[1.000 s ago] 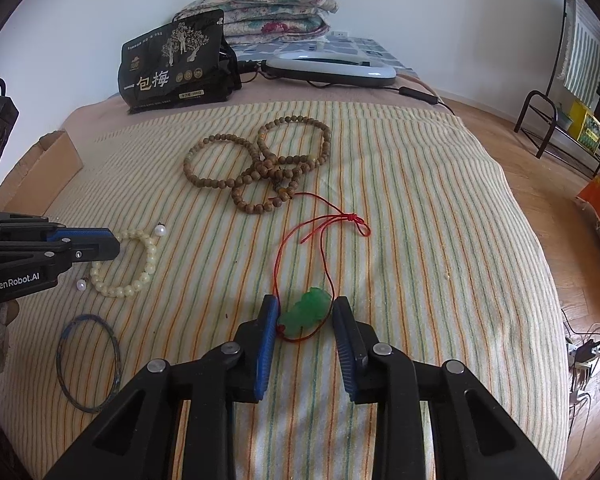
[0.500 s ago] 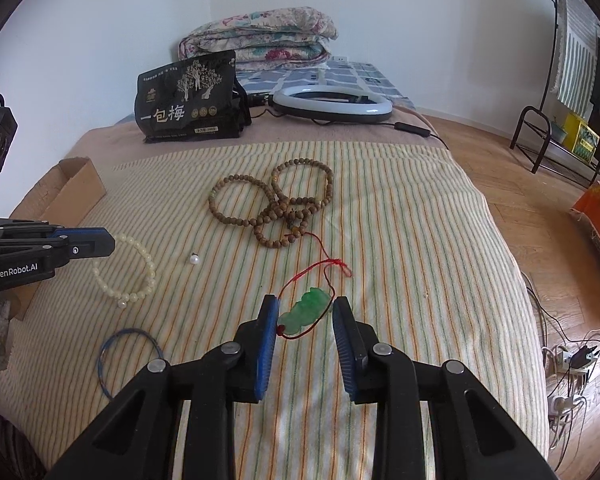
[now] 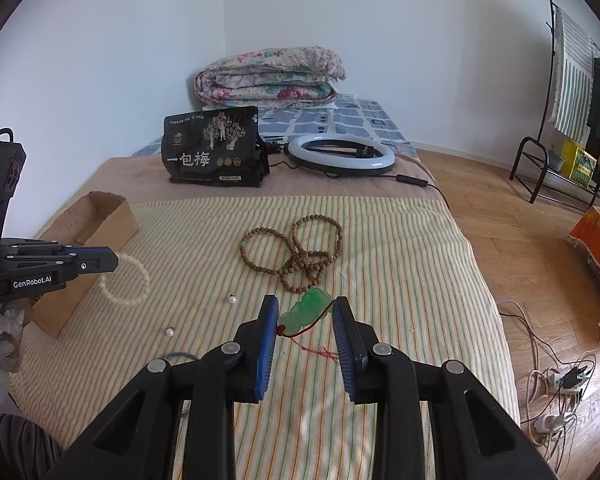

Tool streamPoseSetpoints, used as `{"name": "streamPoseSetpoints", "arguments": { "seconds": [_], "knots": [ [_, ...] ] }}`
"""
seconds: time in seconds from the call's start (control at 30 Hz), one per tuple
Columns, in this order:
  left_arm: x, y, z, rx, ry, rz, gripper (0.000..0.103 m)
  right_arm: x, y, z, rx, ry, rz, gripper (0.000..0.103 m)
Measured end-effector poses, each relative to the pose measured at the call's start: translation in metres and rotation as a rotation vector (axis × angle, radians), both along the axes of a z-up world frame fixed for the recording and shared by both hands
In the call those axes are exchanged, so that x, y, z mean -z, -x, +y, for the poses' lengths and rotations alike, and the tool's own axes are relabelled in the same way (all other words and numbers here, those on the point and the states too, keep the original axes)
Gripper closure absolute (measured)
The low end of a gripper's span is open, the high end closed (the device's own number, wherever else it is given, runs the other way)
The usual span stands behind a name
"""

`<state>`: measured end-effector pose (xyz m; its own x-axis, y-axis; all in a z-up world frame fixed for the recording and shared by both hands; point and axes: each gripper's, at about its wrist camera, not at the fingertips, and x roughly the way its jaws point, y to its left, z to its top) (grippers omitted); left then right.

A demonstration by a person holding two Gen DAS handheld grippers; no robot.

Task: Organize jewelry
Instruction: 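Carry the bracelet with the left tool while the right tool carries the pendant to the box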

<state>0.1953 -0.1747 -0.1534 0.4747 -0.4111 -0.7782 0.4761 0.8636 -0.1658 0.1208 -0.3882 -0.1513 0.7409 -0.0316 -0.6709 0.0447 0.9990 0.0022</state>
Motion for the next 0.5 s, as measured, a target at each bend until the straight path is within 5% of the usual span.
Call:
{"name": "streamPoseSetpoints", "arguments": {
  "seconds": [0.5],
  "knots": [
    [-0.041,0.019,0.063,-0.065,0.041,-0.067,0.098,-0.044,0.005,0.041,-0.081,-0.031,-0.081,0.076]
  ]
}}
